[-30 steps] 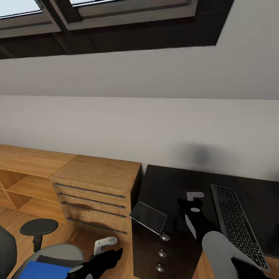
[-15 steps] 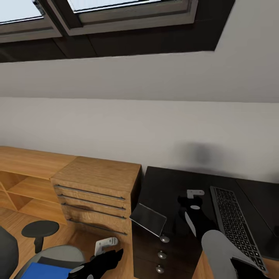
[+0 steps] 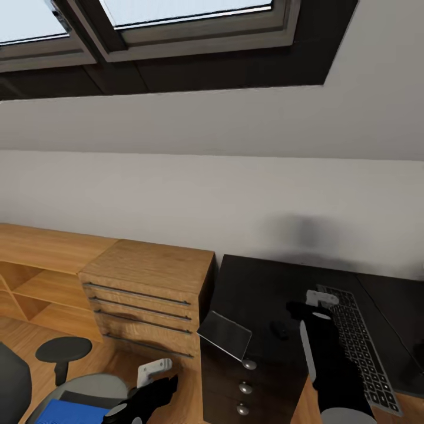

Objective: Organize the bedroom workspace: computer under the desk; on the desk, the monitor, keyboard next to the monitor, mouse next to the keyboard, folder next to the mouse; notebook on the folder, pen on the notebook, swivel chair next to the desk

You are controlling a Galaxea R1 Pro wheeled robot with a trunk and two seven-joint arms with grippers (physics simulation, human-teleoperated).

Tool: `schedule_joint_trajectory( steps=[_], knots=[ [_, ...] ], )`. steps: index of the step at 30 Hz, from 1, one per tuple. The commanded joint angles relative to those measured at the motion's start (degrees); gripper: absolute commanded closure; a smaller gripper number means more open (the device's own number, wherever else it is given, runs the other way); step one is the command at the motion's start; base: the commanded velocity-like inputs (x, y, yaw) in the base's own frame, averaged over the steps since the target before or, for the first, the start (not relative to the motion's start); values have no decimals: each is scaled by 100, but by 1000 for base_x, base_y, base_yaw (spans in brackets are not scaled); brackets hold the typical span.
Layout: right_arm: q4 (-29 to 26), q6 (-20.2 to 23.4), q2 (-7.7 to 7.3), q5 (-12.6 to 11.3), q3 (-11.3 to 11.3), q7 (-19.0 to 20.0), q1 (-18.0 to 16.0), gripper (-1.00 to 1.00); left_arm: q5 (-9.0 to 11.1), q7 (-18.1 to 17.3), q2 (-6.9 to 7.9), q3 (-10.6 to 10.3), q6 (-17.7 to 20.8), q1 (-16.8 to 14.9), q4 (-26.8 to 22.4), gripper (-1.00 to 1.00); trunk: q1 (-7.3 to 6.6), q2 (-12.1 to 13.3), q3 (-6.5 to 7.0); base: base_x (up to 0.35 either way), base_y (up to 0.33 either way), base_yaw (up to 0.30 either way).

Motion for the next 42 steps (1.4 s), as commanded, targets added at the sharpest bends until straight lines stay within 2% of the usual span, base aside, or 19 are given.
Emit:
schedule_joint_trajectory(
  steps=[1, 14, 17, 27, 33, 34, 42],
  knots=[
    [-50, 44, 7, 22, 7, 9, 9, -100, 65, 85, -1, -8, 20, 0, -11, -100, -23, 37, 14, -193, 0, -52],
    [-59, 33, 11, 20, 43, 17, 40, -100, 72, 144, -2, -12, 20, 0, -11, -100, -308, 559, 296, -318, 0, -226],
    [-51, 13, 11, 20, 110, 18, 40, -100, 72, 144, -2, -12, 21, 0, -11, -100, -374, 679, 352, -340, 0, -148],
    [25, 2, 11, 20, 173, 20, 40, -100, 72, 144, -2, -12, 22, 0, -11, -100, -594, 1080, 533, -341, 0, -27],
    [203, -10, 11, 20, 398, 20, 40, -100, 72, 146, -6, -12, 24, 0, -11, -100, -726, 1321, 641, -323, 0, -2],
    [230, -11, 11, 20, 460, 19, 40, -100, 68, 149, -8, -12, 25, 0, -11, -100, -748, 1361, 659, -129, 0, 0],
    [293, -13, 11, 20, 518, 18, 40, -100, 57, 155, -14, -26, 26, 0, 4, -100, -923, 1682, 803, -47, 0, 0]
  ],
)
